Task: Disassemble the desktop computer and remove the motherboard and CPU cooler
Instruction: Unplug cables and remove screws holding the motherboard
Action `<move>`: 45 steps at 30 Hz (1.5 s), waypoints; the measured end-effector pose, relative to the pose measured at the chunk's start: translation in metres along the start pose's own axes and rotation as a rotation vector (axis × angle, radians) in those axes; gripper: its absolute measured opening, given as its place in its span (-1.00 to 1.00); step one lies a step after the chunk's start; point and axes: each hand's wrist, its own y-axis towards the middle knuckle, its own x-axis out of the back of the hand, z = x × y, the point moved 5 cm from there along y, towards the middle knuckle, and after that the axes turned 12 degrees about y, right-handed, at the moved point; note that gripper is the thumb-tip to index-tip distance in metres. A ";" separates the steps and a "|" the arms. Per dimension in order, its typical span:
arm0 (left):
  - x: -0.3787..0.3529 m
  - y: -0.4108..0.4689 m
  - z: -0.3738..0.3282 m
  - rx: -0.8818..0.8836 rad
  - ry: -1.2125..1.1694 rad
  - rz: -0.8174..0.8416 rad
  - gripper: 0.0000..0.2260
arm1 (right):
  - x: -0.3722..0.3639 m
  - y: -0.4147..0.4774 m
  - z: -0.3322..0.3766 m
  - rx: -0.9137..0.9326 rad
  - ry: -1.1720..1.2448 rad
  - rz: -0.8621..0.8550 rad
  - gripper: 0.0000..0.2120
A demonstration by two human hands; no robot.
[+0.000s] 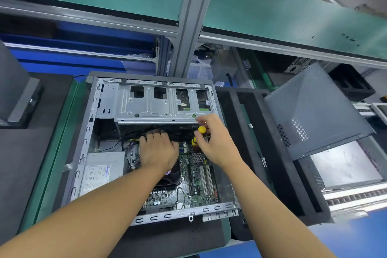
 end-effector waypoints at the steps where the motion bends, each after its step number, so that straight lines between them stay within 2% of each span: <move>1: -0.001 0.001 0.000 -0.004 -0.005 -0.001 -0.55 | 0.000 0.000 0.000 -0.006 0.018 -0.005 -0.76; 6: -0.004 0.003 -0.001 -0.017 -0.022 -0.002 -0.57 | -0.001 0.001 0.003 0.033 -0.008 0.009 -0.85; 13: -0.003 0.004 0.000 -0.019 -0.039 -0.005 -0.58 | -0.001 0.000 0.004 0.032 -0.026 0.041 -0.75; 17: -0.003 0.004 0.000 -0.019 -0.038 -0.009 -0.58 | -0.002 0.001 0.004 0.051 -0.036 0.033 -0.92; 19: -0.004 0.004 -0.001 -0.018 -0.040 -0.003 -0.58 | 0.000 0.002 0.003 0.066 -0.059 0.006 -0.93; 24: -0.004 0.004 -0.001 -0.016 -0.051 -0.001 -0.60 | 0.000 -0.001 -0.005 -0.044 0.019 -0.028 -0.73; 27: -0.004 0.004 -0.001 -0.016 -0.059 0.002 -0.60 | -0.001 -0.001 -0.006 -0.068 0.017 -0.019 -0.77; 31: -0.005 0.005 -0.001 -0.011 -0.051 0.015 -0.60 | 0.000 0.000 0.001 -0.003 0.018 -0.035 -0.85; 37: -0.003 0.002 -0.001 -0.022 -0.042 0.024 -0.59 | 0.001 0.001 0.002 0.039 -0.065 -0.036 -0.84; 42: 0.011 -0.006 -0.004 -0.079 0.077 0.101 -0.52 | -0.001 0.000 0.005 0.039 -0.028 -0.016 -0.92; 43: 0.021 -0.010 -0.006 -0.120 0.104 0.075 -0.51 | 0.000 0.000 0.005 0.044 -0.039 -0.019 -0.93; 45: 0.051 -0.017 -0.006 -0.244 0.109 -0.107 -0.57 | 0.001 0.000 0.004 0.043 -0.059 -0.031 -0.89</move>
